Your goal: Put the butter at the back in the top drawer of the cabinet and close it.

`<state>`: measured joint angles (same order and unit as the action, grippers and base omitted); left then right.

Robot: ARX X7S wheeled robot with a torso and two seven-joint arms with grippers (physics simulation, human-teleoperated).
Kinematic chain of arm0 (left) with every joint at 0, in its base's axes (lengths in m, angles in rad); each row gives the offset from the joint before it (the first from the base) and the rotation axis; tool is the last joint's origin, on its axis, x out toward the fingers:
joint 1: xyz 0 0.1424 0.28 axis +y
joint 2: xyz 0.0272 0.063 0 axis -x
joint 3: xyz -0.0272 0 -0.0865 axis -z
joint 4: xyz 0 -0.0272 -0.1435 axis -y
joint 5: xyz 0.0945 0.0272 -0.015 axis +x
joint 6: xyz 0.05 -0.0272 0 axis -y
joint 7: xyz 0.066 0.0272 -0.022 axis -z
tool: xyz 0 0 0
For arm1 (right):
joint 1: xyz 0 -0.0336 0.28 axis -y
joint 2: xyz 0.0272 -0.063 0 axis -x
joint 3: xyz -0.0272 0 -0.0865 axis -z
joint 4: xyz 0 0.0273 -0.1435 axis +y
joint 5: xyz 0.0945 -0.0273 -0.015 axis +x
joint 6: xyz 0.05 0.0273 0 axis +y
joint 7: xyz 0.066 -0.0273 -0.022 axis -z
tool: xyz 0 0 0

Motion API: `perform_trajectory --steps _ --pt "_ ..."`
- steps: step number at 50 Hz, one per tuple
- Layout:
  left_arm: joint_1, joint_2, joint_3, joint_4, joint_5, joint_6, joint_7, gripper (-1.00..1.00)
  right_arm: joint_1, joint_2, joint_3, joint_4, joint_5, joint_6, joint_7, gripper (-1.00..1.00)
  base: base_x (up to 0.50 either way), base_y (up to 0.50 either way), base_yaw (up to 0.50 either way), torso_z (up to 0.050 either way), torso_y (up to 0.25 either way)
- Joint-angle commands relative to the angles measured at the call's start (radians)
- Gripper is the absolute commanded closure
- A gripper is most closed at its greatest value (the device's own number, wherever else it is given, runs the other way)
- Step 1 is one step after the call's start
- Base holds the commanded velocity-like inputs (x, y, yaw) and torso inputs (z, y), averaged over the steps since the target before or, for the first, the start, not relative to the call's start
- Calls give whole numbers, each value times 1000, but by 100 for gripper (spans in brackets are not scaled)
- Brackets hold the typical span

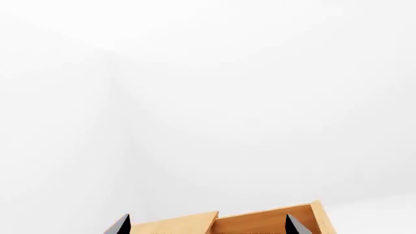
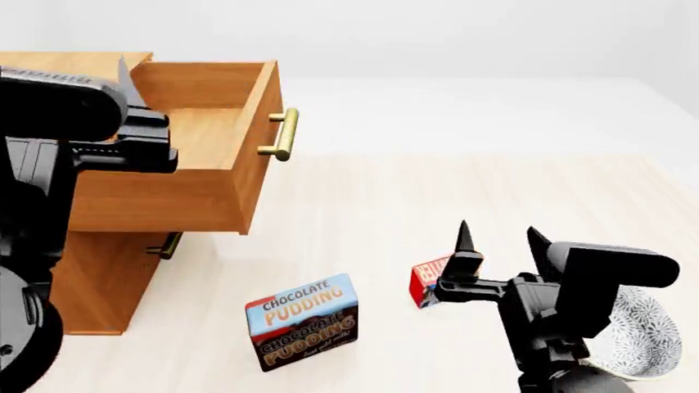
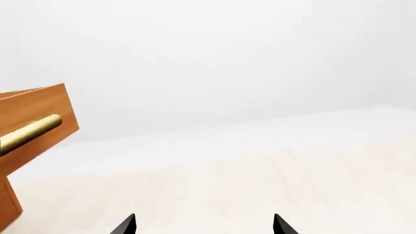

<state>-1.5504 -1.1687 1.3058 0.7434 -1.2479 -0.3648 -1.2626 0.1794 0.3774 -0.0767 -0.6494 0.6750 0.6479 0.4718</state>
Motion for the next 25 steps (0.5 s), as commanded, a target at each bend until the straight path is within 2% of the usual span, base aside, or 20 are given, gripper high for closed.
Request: perform_trajectory --steps 1,7,12,18,25 --pt "172 -182 58 155 223 169 -24 -100 131 -88 169 85 257 181 204 -100 0 0 0 0 0" --pt "274 -222 111 116 382 318 2 -100 227 -164 266 200 403 275 396 -100 0 0 0 0 0" --pt "380 -193 168 16 583 454 -42 -100 305 -207 333 349 595 354 473 -100 0 0 0 0 0" --pt "469 -175 218 -24 749 521 -112 -100 376 -217 320 427 573 341 513 -100 0 0 0 0 0" --pt "531 -184 248 -44 829 609 -156 -100 491 -223 290 520 592 377 553 -100 0 0 0 0 0"
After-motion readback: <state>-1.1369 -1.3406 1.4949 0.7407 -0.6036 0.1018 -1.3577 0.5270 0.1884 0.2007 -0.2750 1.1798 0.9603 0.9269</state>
